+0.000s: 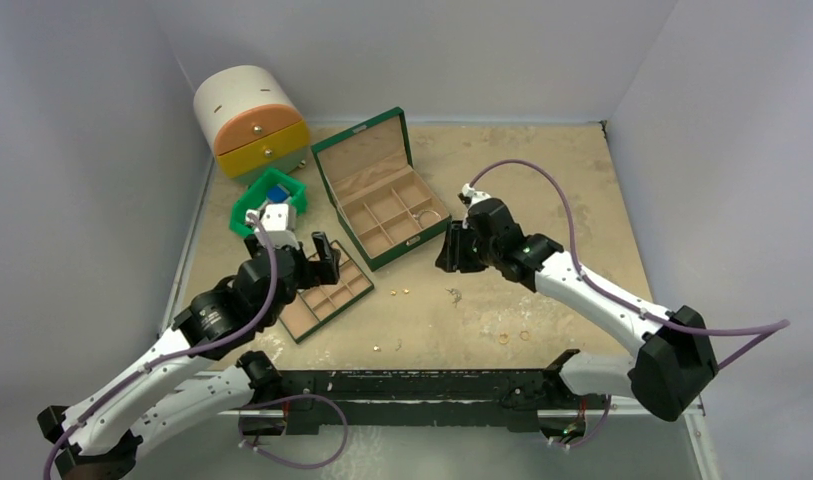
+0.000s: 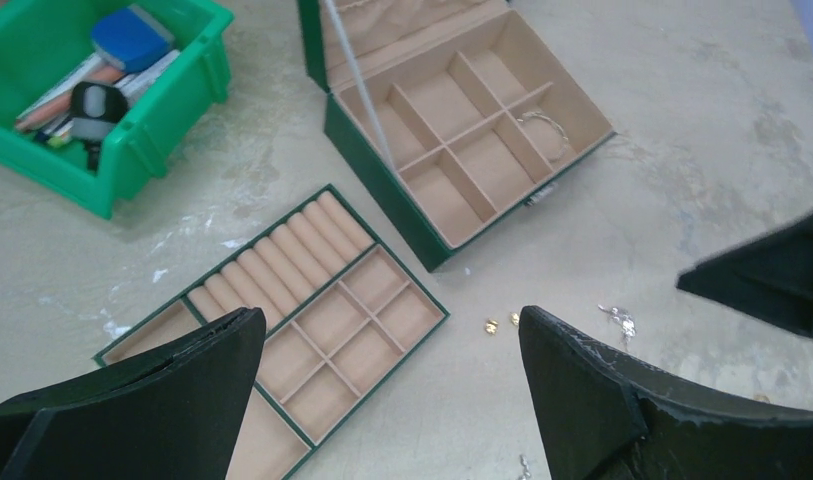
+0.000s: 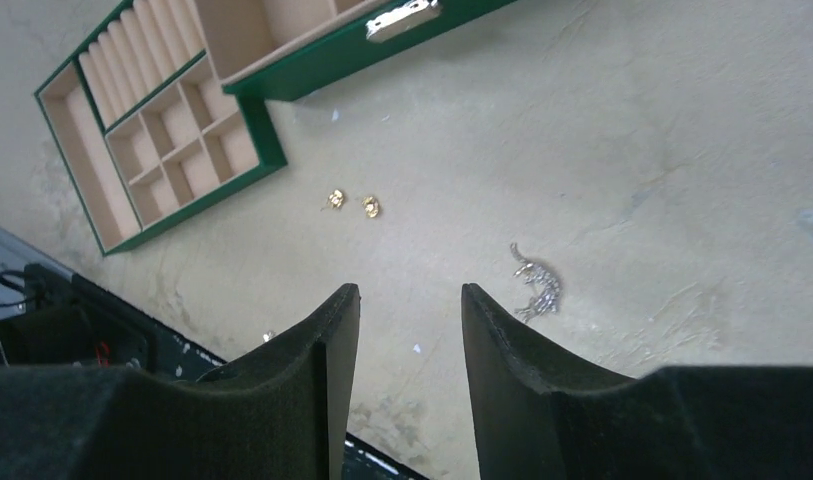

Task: Organize the mixed jewelry

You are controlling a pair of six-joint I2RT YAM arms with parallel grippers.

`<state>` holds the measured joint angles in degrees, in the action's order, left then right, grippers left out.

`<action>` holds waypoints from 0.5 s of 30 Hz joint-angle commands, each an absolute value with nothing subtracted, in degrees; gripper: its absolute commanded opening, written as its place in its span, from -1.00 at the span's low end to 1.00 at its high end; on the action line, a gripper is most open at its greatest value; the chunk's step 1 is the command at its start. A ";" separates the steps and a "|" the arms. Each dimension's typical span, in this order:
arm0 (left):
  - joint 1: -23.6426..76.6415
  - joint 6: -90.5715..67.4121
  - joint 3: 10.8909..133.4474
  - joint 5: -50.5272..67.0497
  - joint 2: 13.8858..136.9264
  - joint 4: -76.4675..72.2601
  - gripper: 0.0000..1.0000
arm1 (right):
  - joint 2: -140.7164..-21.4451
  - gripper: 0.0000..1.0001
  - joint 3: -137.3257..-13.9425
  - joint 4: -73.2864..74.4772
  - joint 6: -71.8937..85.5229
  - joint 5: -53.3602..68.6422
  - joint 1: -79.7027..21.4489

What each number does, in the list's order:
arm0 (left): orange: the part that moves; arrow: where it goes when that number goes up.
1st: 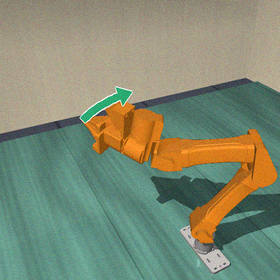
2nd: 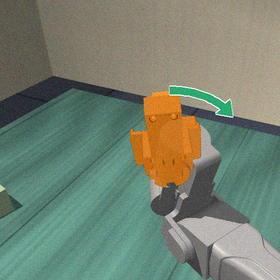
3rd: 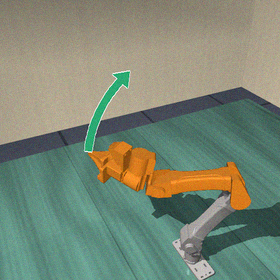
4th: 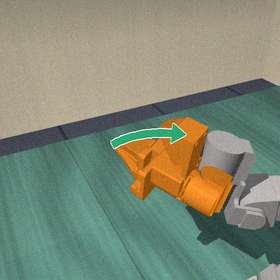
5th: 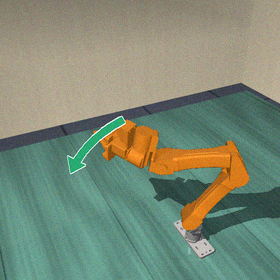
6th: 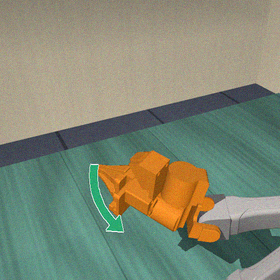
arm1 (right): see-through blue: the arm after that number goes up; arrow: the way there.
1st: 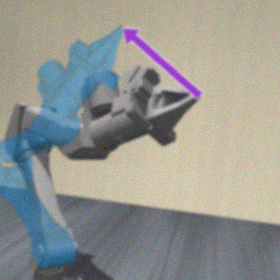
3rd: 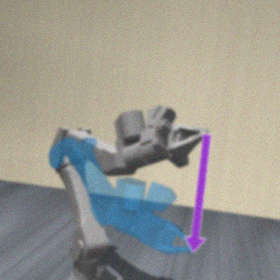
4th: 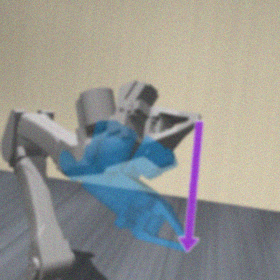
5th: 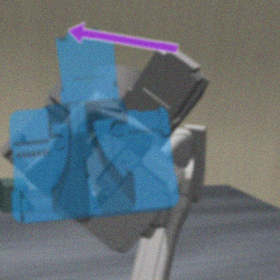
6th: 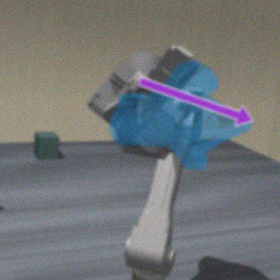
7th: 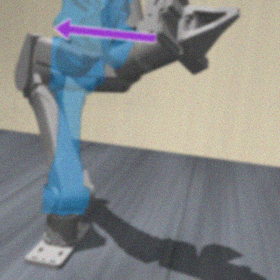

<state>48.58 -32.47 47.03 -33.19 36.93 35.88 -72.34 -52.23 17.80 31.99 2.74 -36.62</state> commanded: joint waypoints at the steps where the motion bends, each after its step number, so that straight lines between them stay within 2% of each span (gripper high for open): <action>1: 48.92 -44.25 50.09 -42.25 40.07 42.06 0.96 | -69.68 -0.11 -49.05 12.85 34.86 3.07 -39.02; 5: 48.86 -57.73 50.57 -45.56 43.48 49.35 0.87 | -68.71 -0.12 -47.13 12.04 35.33 1.90 -39.90; 9: 48.84 -66.28 46.54 -45.48 42.70 50.64 0.68 | -67.76 -0.12 -46.41 12.37 34.21 0.79 -40.05; 15: 48.83 -74.95 40.00 -45.79 41.04 50.62 0.58 | -66.09 -0.12 -45.33 12.79 32.68 0.49 -40.03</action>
